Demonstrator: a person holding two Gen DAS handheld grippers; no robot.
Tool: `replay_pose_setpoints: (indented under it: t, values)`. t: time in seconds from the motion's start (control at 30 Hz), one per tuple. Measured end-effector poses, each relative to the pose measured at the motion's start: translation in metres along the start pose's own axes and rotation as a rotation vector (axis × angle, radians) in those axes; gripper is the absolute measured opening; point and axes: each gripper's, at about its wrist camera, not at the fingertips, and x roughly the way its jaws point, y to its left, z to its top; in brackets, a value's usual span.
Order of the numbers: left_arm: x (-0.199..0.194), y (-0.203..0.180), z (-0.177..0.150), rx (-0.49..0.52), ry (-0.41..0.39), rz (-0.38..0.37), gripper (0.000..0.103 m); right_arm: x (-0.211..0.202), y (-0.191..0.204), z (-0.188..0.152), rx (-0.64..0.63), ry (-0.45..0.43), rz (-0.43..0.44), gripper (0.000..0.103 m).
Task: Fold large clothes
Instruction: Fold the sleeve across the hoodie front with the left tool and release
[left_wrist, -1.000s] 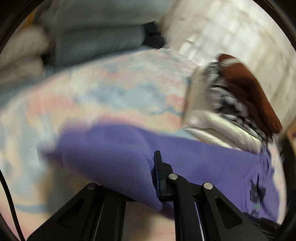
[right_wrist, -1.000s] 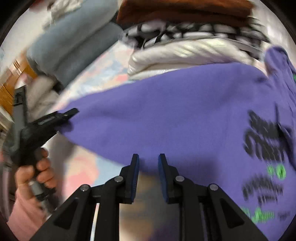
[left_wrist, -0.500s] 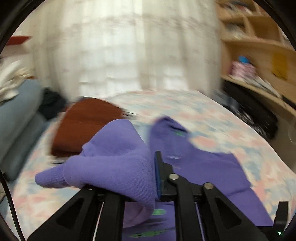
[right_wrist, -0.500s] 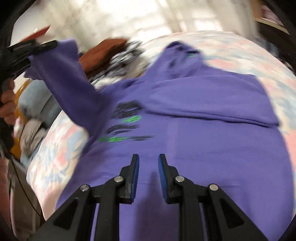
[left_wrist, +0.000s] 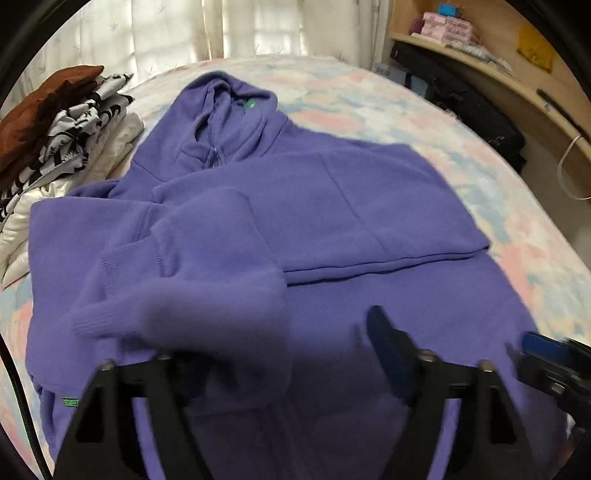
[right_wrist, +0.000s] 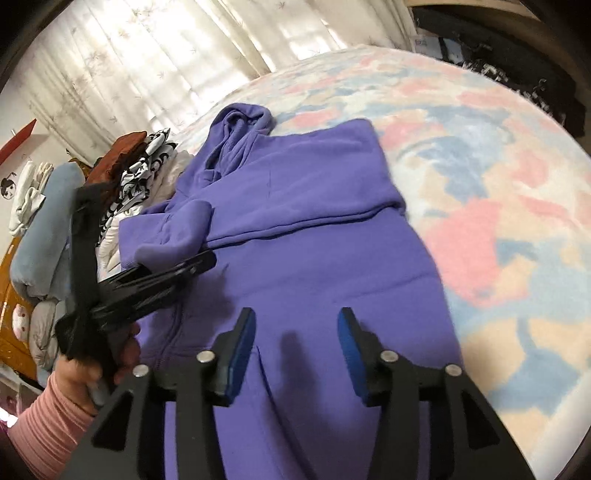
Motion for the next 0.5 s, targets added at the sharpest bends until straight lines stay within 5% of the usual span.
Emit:
replay_pose_setpoints:
  t: [0.27,0.5]
  values:
    - [-0.061,0.033,-0.022,-0.078,-0.078,-0.106,0.081,0.023,0.051,0.012,-0.148,0.012,0.053,0.048]
    - [-0.09,0.095,-0.059,-0.266,-0.157,-0.037,0.081,0.045,0.132,0.022,-0.426,0.01,0.049,0.051]
